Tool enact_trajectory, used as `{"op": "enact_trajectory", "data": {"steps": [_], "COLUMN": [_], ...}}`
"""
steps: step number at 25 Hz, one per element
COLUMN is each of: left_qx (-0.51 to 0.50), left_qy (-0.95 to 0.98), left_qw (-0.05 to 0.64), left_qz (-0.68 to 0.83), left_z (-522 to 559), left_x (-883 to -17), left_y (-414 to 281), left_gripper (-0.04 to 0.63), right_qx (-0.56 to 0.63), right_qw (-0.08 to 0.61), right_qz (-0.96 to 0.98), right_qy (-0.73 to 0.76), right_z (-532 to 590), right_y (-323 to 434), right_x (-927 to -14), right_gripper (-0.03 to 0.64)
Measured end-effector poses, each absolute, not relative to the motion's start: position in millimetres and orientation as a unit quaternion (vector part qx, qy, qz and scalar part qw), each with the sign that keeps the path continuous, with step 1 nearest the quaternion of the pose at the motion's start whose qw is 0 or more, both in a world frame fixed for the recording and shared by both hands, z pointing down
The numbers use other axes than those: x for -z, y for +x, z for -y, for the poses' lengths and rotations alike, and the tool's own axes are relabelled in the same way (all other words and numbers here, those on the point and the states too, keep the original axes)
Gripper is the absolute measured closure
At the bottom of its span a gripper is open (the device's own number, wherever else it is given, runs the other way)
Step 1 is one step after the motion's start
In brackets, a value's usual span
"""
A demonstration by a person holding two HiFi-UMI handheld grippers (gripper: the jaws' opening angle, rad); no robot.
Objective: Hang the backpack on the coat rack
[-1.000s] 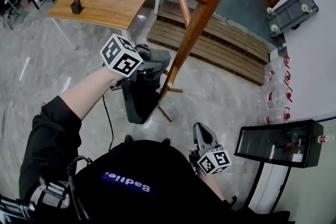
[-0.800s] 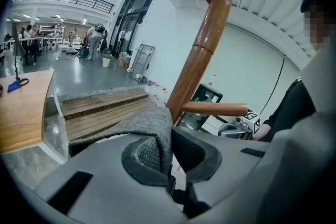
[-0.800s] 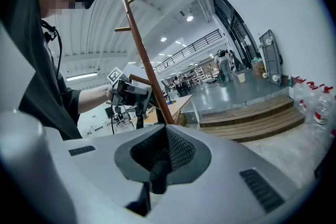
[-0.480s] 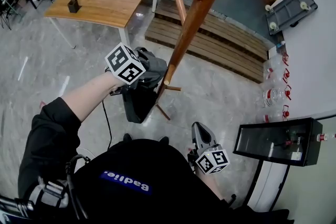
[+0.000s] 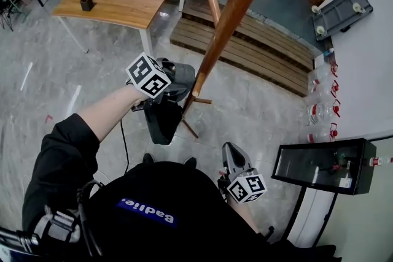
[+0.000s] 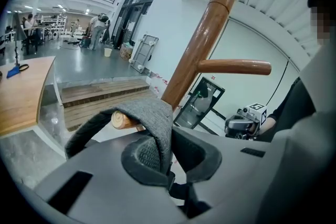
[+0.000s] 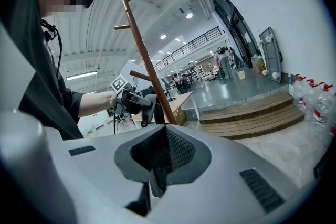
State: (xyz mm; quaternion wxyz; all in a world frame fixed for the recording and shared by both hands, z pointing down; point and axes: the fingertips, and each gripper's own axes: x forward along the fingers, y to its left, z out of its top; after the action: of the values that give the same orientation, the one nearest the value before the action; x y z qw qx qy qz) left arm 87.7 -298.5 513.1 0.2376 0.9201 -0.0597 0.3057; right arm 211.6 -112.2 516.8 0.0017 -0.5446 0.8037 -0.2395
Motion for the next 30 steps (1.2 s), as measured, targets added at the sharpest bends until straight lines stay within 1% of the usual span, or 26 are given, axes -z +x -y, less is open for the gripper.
{"op": "enact_trajectory", "data": {"steps": [7, 10, 12, 15, 17, 23, 30], "left_qx": [-0.279, -0.274, -0.272, -0.272, -0.267, -0.220, -0.106], "left_qy": [0.927, 0.931, 0.933, 0.934, 0.935, 0.942, 0.960], "left_qw": [0.240, 0.231, 0.223, 0.214, 0.213, 0.205, 0.180], "left_qz": [0.069, 0.071, 0.074, 0.089, 0.097, 0.147, 0.186], "left_z": [308, 311, 313, 319, 319, 318, 279], "left_x": [-527, -531, -533, -537, -538, -523, -464], "left_y": [88, 88, 86, 78, 74, 50, 16], "left_gripper": [0.558, 0.536, 0.513, 0.423, 0.398, 0.394, 0.396], "right_qx": [0.235, 0.236, 0.234, 0.229, 0.224, 0.209, 0.191], "right_qw": [-0.006, -0.005, -0.006, -0.009, -0.013, -0.015, -0.015], "right_qz": [-0.807, -0.804, -0.804, -0.807, -0.810, -0.816, -0.831], "right_qy": [-0.542, -0.546, -0.546, -0.544, -0.542, -0.539, -0.522], "right_z": [107, 105, 104, 104, 104, 104, 117], "right_y": [211, 211, 210, 206, 205, 195, 164], "right_x": [-516, -517, -516, -512, -510, -501, -488], "right_gripper": [0.609, 0.609, 0.609, 0.609, 0.609, 0.609, 0.609]}}
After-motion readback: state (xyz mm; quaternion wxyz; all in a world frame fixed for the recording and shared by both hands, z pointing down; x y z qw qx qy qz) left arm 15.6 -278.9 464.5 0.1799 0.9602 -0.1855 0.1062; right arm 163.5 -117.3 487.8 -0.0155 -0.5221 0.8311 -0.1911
